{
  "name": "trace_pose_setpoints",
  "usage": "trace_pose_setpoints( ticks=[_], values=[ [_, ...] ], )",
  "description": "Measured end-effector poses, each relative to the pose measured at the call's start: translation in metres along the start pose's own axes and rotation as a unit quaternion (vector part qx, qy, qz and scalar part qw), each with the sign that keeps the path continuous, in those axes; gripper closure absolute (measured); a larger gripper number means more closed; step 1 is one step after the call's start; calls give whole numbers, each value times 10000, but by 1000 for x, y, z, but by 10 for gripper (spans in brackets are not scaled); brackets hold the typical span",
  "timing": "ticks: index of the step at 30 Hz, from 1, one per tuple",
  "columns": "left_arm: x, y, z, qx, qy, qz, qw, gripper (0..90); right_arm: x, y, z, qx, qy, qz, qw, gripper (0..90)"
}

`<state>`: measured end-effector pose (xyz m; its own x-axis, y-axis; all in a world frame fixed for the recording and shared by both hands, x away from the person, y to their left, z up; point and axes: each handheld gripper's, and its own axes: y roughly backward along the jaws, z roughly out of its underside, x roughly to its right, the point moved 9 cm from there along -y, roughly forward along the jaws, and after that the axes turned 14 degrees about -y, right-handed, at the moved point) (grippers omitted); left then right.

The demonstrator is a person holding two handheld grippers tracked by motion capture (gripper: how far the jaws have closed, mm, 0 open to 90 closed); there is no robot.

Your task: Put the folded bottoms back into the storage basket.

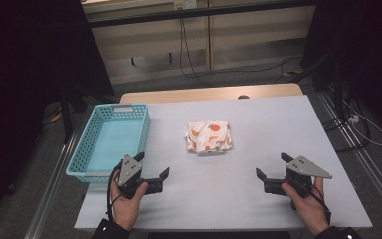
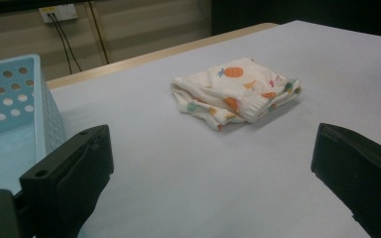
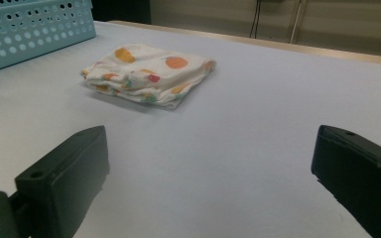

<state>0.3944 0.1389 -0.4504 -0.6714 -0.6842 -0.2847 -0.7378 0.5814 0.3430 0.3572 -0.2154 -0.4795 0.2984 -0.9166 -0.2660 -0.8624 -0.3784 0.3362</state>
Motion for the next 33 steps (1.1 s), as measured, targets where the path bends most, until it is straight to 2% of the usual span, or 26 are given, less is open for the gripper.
trace_pose_setpoints(
  ticks=[5,9,14,16,17,19,22,23,24,25,31,33],
  values=[
    [0,1,1,-13,-6,22,10000,30,-1,-2,0,-46,-95,-75,9999,16],
    [3,1,2,-26,-22,98,9999,35,-11,-6,4,-162,9,-288,9995,21],
    [3,2,3,3,-5,83,10000,36,-14,-10,4,-216,29,-346,9992,21],
    [3,3,4,-15,13,97,10000,37,-15,-12,5,-273,98,-360,9989,28],
    [4,4,4,-15,49,154,9999,44,-17,-11,4,-292,208,-399,9986,44],
    [4,5,7,-90,77,175,9998,47,-21,-11,3,-277,215,-479,9982,45],
    [4,5,7,-77,52,159,9998,47,-25,-11,5,-386,295,-525,9974,45],
    [6,4,6,-53,16,199,9998,47,-29,-11,8,-541,393,-623,9958,59],
    [6,4,6,-53,16,199,9998,47,-29,-11,8,-541,393,-623,9958,59],
    [8,4,5,-35,-8,242,9997,46,-34,-11,8,-632,470,-757,9940,91],
    [11,2,4,-50,-69,276,9996,47,-41,-14,8,-728,583,-832,9922,91],
    [11,0,4,-30,-69,309,9995,47,-42,-16,9,-837,678,-842,9906,100]
  ],
)
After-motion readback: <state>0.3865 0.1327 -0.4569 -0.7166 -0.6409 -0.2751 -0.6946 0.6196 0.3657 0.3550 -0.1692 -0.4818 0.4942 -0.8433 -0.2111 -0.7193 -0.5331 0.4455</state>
